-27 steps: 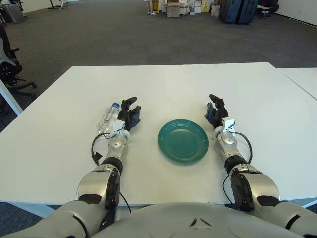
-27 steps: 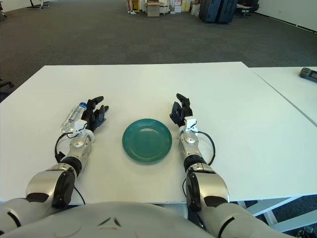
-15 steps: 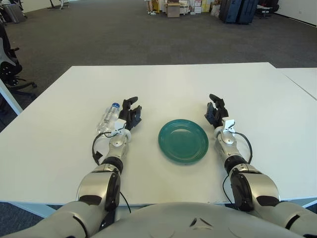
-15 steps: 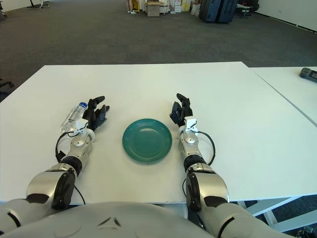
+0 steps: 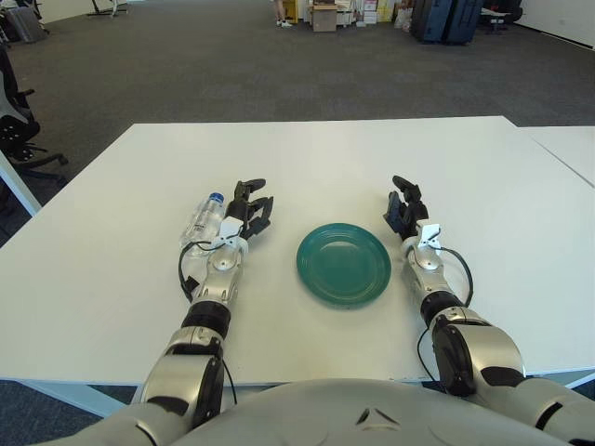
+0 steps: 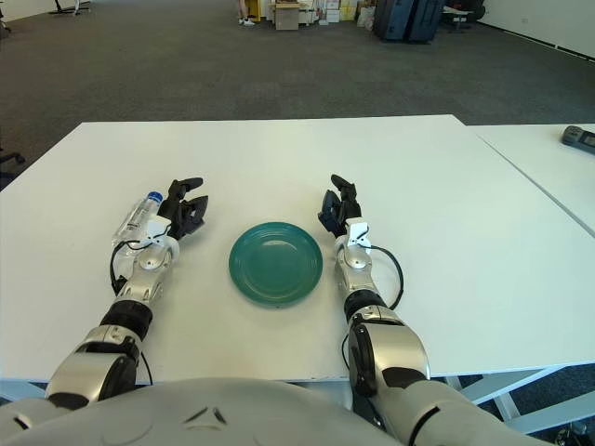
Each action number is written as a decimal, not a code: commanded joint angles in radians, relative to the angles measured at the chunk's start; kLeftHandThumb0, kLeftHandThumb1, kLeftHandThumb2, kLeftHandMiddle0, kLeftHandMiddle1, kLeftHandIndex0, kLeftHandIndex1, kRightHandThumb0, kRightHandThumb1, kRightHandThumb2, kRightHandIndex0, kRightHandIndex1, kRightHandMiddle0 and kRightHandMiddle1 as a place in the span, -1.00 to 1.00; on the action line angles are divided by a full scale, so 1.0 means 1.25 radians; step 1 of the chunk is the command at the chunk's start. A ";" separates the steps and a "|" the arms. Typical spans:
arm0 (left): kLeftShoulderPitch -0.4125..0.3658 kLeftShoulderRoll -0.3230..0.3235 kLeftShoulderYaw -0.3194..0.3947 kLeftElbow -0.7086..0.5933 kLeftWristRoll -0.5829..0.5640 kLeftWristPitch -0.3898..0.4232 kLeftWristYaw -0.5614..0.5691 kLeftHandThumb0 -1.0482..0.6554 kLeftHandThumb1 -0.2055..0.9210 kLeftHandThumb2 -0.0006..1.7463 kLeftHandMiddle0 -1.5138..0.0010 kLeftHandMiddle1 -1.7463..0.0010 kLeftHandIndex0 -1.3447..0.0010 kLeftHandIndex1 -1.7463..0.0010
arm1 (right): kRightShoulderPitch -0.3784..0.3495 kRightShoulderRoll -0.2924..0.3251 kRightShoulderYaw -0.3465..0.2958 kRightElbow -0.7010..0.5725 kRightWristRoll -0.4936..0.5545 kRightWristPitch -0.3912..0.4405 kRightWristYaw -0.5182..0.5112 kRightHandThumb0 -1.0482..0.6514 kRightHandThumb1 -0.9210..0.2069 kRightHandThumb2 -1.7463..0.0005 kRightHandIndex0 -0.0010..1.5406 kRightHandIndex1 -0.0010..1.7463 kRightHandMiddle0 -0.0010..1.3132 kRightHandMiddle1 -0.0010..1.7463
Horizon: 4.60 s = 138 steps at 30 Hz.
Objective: Put the bottle into the plate.
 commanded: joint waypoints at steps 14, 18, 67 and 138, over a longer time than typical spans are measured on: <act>0.059 0.058 -0.109 -0.140 0.399 0.047 0.409 -0.66 0.97 -0.59 0.32 0.06 0.70 -0.25 | 0.029 0.017 0.001 0.045 0.001 0.051 -0.003 -0.57 -1.00 0.04 -0.64 -1.00 -1.00 -0.24; 0.041 0.073 -0.134 -0.107 0.465 0.063 0.510 -0.71 0.99 -0.59 0.38 0.11 0.78 -0.24 | 0.029 0.017 0.000 0.046 0.002 0.053 -0.003 -0.57 -1.00 0.04 -0.63 -0.99 -1.00 -0.21; -0.310 0.146 -0.273 0.427 0.494 0.565 0.563 -1.00 1.00 -0.17 1.00 1.00 1.00 1.00 | 0.034 0.019 -0.029 0.053 0.028 0.039 0.048 -0.61 -1.00 0.06 -0.59 -0.98 -1.00 -0.15; -0.354 0.130 -0.243 0.559 0.289 0.503 0.292 -0.34 -0.12 0.52 -0.49 -1.00 0.04 -0.97 | 0.035 0.026 -0.069 0.047 0.078 0.039 0.128 -0.67 -1.00 -0.02 -0.58 -0.99 -1.00 -0.09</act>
